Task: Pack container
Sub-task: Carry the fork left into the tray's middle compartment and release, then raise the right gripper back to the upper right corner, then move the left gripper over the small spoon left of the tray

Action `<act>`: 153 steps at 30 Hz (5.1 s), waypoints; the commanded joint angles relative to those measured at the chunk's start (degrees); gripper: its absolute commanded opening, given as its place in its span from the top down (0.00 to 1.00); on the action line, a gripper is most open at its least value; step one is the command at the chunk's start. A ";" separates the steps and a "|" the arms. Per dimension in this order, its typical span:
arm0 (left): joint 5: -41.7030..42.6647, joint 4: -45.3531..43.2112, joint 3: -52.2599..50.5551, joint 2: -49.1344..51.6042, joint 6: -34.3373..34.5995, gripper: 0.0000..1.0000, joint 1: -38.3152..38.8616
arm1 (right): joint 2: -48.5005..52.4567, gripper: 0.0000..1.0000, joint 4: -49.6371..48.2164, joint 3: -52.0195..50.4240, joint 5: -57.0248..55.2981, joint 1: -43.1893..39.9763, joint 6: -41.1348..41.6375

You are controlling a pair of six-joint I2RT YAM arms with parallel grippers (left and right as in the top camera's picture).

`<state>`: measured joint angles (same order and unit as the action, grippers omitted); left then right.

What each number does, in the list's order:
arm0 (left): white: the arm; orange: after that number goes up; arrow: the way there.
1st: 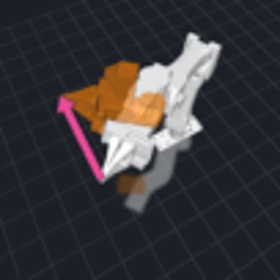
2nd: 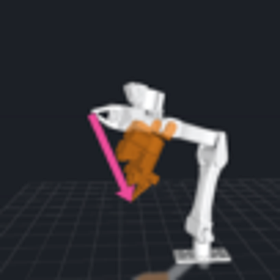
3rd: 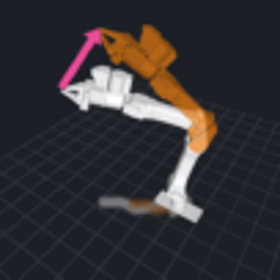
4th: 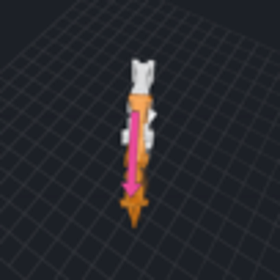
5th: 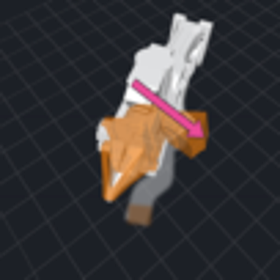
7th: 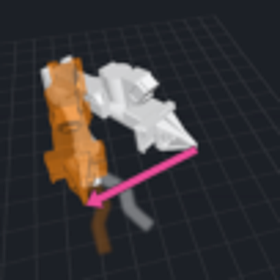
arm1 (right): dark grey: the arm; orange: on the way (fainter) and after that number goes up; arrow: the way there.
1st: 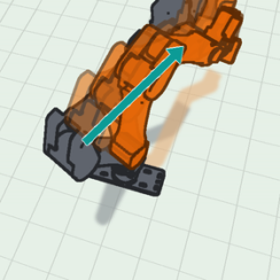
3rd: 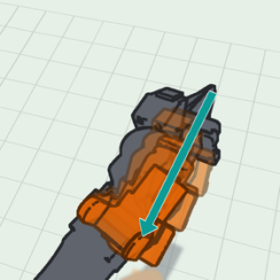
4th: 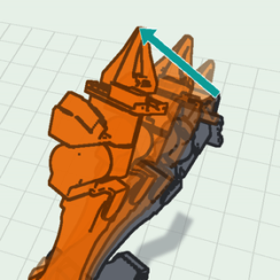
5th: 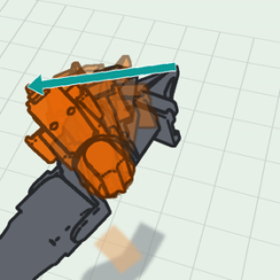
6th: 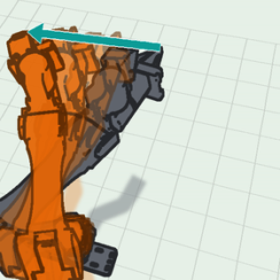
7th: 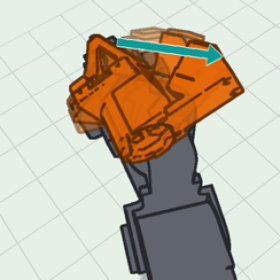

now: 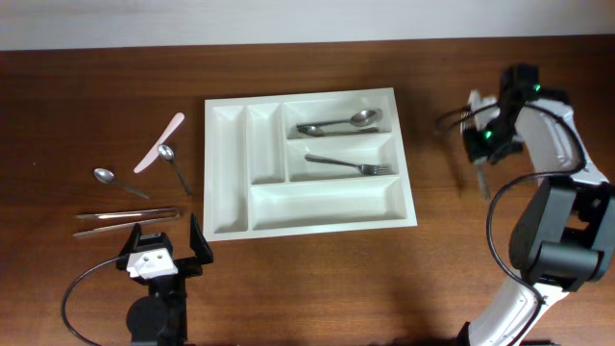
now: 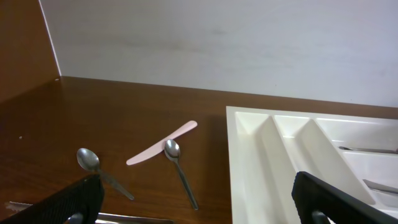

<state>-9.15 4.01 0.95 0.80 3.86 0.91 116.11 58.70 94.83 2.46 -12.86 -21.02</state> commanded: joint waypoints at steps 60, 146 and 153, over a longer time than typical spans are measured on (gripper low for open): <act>0.59 -0.13 -0.42 -0.48 -0.92 0.01 0.17 | 6.51 0.57 -7.98 6.64 4.59 35.74 -49.90; -7.67 30.47 79.67 88.83 -3.28 0.01 -2.21 | 6.51 0.01 0.92 21.79 -10.67 6.45 42.73; 3.52 37.62 79.67 89.37 -3.28 0.01 -2.19 | 6.51 0.01 0.92 21.79 -10.67 6.45 42.73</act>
<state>-12.03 40.62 79.44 90.02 1.34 -1.15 122.13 59.79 116.95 -7.68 -6.57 21.04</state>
